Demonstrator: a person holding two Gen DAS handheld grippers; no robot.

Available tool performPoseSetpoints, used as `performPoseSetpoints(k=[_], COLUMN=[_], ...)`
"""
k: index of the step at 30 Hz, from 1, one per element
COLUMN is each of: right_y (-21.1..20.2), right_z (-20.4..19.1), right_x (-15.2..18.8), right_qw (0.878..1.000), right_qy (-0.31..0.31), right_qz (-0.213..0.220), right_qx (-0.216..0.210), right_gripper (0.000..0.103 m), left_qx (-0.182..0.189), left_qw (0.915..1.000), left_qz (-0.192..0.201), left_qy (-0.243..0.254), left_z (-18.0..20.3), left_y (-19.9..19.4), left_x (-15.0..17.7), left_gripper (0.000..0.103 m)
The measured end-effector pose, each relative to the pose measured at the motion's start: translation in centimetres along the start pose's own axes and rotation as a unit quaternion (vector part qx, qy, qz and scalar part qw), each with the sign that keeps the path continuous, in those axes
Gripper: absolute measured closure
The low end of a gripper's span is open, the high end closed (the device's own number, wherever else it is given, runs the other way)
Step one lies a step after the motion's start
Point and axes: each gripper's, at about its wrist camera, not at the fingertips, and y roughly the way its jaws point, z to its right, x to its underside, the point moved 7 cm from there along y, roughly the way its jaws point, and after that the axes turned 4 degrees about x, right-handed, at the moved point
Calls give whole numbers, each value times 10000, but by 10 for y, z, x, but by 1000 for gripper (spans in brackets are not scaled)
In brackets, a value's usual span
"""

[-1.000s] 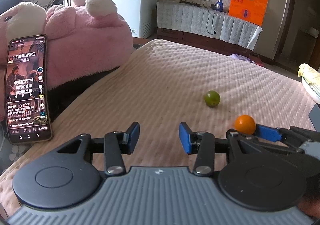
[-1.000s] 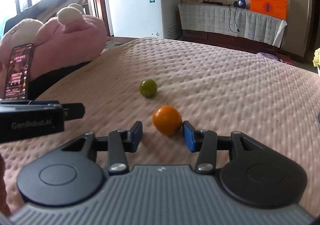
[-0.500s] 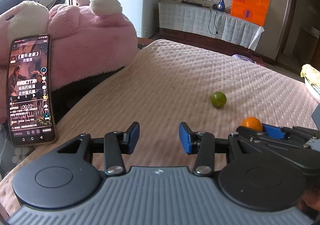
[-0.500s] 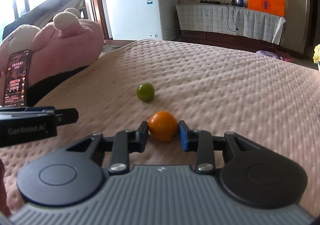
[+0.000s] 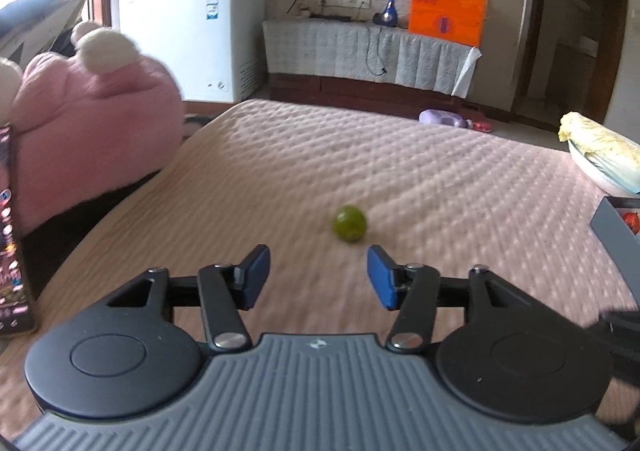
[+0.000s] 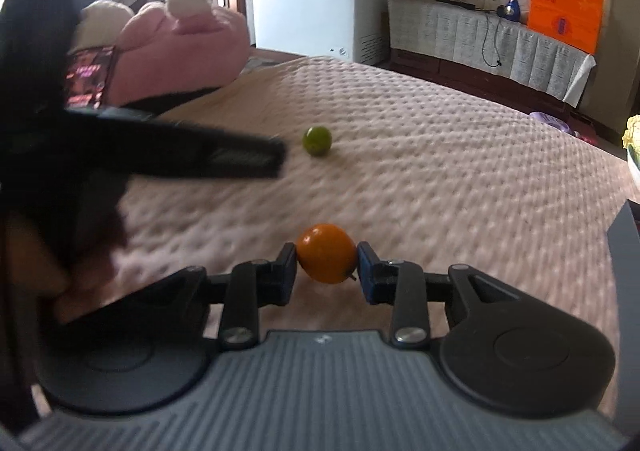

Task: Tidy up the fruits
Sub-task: 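Grasp the tangerine with the right gripper while the left gripper grasps the green lime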

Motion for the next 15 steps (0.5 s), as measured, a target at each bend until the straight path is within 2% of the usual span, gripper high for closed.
performPoseSetpoints(k=[6, 15], right_y=[-12, -17], right_z=[13, 21], right_x=[3, 4], right_qw=[10000, 9999], right_qy=[77, 125], right_qz=[7, 14], right_qx=[23, -18], right_gripper=[68, 68], left_qx=[105, -139], left_qw=[9998, 9999], left_qz=[-107, -72], left_qy=[-121, 3], left_z=[17, 20], left_y=[25, 57], left_x=[-6, -12], left_gripper=[40, 41])
